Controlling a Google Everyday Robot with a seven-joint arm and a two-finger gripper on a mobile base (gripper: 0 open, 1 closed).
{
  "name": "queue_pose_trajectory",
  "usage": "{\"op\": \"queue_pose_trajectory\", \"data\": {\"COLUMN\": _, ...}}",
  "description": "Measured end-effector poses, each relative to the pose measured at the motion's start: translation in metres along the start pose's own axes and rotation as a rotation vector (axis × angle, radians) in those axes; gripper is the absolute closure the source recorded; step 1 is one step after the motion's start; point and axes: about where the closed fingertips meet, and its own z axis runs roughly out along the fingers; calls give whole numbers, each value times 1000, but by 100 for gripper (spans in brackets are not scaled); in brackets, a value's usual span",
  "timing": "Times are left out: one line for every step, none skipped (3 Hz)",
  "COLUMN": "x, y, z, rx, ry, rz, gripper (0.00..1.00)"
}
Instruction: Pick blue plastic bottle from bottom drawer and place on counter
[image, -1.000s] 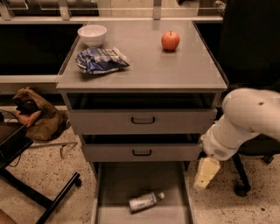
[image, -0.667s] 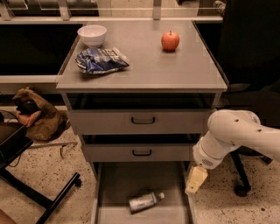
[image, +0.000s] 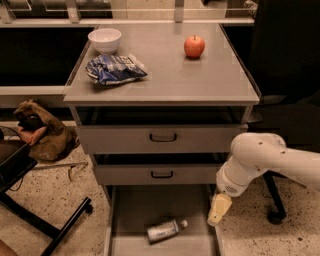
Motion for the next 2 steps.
{"op": "queue_pose_trajectory", "data": {"x": 21, "y": -5, "z": 72, "rx": -50, "ry": 12, "rz": 14, "gripper": 0}}
{"op": "queue_pose_trajectory", "data": {"x": 38, "y": 12, "z": 154, "rx": -155, "ry": 29, "rz": 10, "gripper": 0}}
